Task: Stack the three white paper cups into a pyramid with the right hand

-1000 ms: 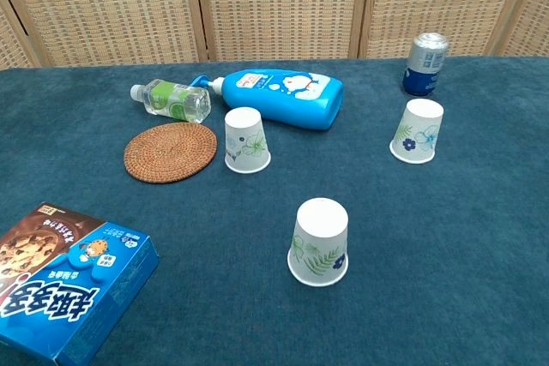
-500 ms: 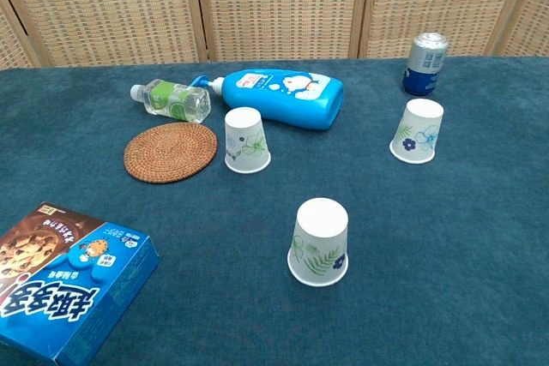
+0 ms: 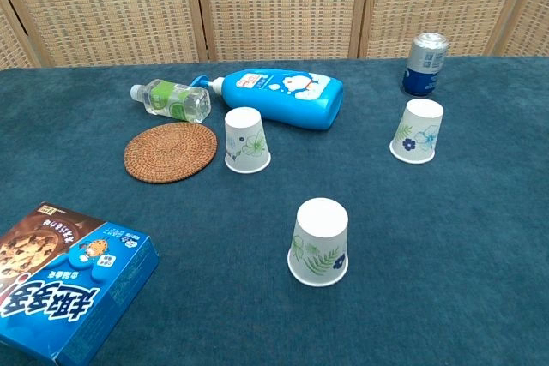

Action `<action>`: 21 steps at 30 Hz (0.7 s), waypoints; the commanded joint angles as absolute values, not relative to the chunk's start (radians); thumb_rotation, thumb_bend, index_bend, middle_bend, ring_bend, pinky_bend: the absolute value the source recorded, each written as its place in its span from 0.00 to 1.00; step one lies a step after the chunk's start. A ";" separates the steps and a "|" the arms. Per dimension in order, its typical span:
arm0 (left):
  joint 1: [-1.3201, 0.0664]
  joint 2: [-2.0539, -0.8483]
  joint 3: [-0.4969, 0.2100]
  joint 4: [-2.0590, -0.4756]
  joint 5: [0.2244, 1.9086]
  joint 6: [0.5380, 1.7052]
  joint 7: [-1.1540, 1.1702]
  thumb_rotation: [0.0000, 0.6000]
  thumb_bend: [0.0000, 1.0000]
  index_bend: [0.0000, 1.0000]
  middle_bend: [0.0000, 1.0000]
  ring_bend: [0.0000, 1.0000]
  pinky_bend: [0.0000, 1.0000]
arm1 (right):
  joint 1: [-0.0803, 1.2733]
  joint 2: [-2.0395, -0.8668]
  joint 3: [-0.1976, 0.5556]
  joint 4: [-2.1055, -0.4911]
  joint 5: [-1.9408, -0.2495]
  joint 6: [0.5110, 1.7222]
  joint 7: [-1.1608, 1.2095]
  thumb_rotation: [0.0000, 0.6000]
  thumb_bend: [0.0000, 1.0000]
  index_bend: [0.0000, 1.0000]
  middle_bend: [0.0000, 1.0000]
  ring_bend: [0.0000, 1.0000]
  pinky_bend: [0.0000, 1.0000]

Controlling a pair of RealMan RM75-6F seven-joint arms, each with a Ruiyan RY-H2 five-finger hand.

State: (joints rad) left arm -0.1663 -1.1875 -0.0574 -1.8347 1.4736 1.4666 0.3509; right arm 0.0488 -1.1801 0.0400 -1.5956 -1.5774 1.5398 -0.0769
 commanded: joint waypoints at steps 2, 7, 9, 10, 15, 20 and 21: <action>-0.166 -1.185 -0.059 -1.834 1.471 1.466 0.345 1.00 0.23 0.02 0.00 0.00 0.08 | 0.052 -1.183 0.035 -1.593 -1.583 1.533 -0.085 1.00 0.15 0.08 0.00 0.00 0.07; -0.168 -1.182 -0.060 -1.834 1.466 1.458 0.345 1.00 0.23 0.02 0.00 0.00 0.08 | 0.056 -1.182 0.035 -1.592 -1.576 1.520 -0.079 1.00 0.15 0.08 0.00 0.00 0.07; -0.168 -1.182 -0.060 -1.835 1.465 1.460 0.345 1.00 0.23 0.02 0.00 0.00 0.08 | 0.057 -1.180 0.036 -1.590 -1.575 1.519 -0.071 1.00 0.15 0.08 0.00 0.00 0.07; -0.167 -1.181 -0.061 -1.836 1.466 1.462 0.345 1.00 0.23 0.02 0.00 0.00 0.08 | 0.060 -1.178 0.035 -1.588 -1.581 1.517 -0.057 1.00 0.15 0.08 0.00 0.00 0.07; -0.166 -1.179 -0.063 -1.840 1.466 1.467 0.353 1.00 0.23 0.02 0.00 0.00 0.08 | 0.093 -1.150 0.015 -1.543 -1.657 1.506 0.151 1.00 0.15 0.12 0.00 0.00 0.07; -0.165 -1.185 -0.062 -1.843 1.470 1.470 0.370 1.00 0.23 0.02 0.00 0.00 0.08 | 0.128 -1.134 -0.002 -1.498 -1.705 1.480 0.242 1.00 0.15 0.13 0.00 0.00 0.07; -0.165 -1.187 -0.061 -1.844 1.472 1.472 0.374 1.00 0.23 0.02 0.00 0.00 0.08 | 0.140 -1.134 -0.006 -1.494 -1.723 1.476 0.259 1.00 0.15 0.13 0.00 0.00 0.07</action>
State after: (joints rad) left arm -0.1652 -1.1855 -0.0617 -1.8434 1.4706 1.4705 0.3722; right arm 0.1131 -1.1444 0.0073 -1.5179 -1.6860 1.4911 0.2206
